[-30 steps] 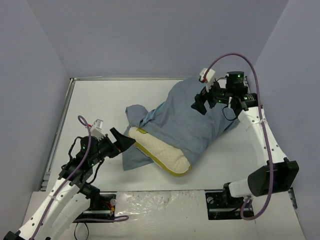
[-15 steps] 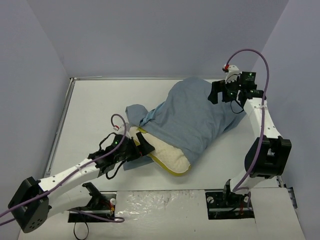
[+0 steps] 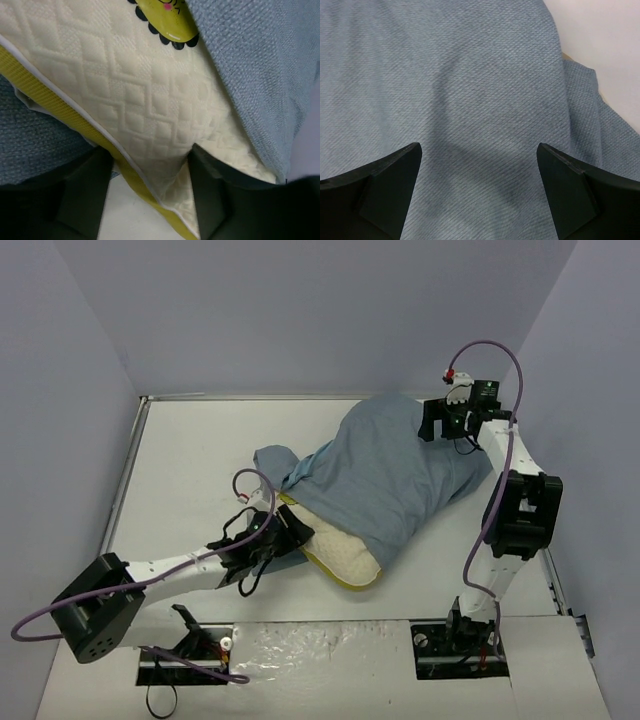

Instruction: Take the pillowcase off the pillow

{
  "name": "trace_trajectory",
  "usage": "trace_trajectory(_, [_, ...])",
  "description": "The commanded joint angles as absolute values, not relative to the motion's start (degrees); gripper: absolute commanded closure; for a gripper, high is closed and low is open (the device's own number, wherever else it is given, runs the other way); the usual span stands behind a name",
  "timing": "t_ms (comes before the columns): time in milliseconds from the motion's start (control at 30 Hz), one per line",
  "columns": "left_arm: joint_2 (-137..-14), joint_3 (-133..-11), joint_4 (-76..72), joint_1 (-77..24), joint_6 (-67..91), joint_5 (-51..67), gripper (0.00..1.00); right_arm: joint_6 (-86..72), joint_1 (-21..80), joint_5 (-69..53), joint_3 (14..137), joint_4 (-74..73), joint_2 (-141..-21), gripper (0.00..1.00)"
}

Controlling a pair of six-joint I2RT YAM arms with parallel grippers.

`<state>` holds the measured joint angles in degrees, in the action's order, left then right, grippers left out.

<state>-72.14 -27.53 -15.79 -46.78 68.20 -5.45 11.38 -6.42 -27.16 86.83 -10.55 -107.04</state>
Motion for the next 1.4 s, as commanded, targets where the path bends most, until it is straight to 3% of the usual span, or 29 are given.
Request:
trace_trajectory(0, [-72.86,-29.09,-21.88,-47.02,68.99,-7.47,0.52,14.32,-7.65,-25.40,91.49,-9.76,-109.59,0.05])
trace_trajectory(67, [-71.81,-28.57,-21.27,-46.50,68.21,-8.34,0.62,15.64,-7.91,-24.61,93.15,-9.76,-111.96,0.12])
trace_trajectory(100, [-69.63,-28.39,-19.62,-46.06,67.77,-8.70,0.73,15.99,-7.91,-24.44,93.51,-9.84,-112.67,0.15])
trace_trajectory(200, [-62.09,-28.21,-12.34,-41.69,65.57,-9.40,0.90,17.31,-8.35,-22.86,94.66,-9.84,-114.87,0.33])
trace_trajectory(300, [-52.43,-28.47,-3.65,-35.62,62.85,-8.79,0.97,17.40,-9.57,-23.55,94.57,-9.93,-116.19,0.53])
trace_trajectory(333, [-50.38,-28.82,-1.60,-30.90,62.06,-7.92,0.98,17.23,-9.93,-24.34,94.22,-9.93,-116.37,0.70])
trace_trajectory(433, [-45.71,-31.02,5.17,-21.67,57.67,-3.63,0.98,17.31,-10.90,-28.38,91.94,-9.76,-114.97,0.96])
trace_trajectory(500, [-45.79,-33.12,7.81,-17.69,56.08,-0.72,0.98,17.75,-10.99,-32.58,89.23,-9.84,-113.47,1.00])
trace_trajectory(667, [-49.65,-35.77,8.17,-9.32,52.21,7.20,0.98,17.40,-10.99,-39.54,83.24,-9.76,-107.23,1.00])
trace_trajectory(700, [-51.22,-36.12,8.00,-8.71,51.69,7.82,0.98,16.18,-11.07,-40.33,82.71,-9.84,-106.53,0.74])
trace_trajectory(800, [-54.21,-37.35,7.65,-6.25,50.19,9.57,0.98,15.82,-10.72,-47.62,80.95,-10.19,-105.03,0.27])
trace_trajectory(933, [-57.65,-40.77,8.35,-2.29,47.73,11.07,0.98,27.99,-6.87,-46.69,78.76,-16.59,-102.76,0.02])
trace_trajectory(1000, [-59.49,-42.18,9.22,-0.27,45.89,12.73,0.98,35.03,-7.20,-45.71,77.53,-20.45,-101.17,0.00])
trace_trajectory(1200, [-62.93,-46.05,11.42,3.86,42.37,16.34,0.98,75.98,-9.14,-40.35,72.79,-37.59,-94.49,0.00])
trace_trajectory(1367, [-64.51,-47.81,11.69,3.96,41.84,17.93,0.98,98.67,-9.05,-38.40,63.29,-37.27,-87.63,0.00])
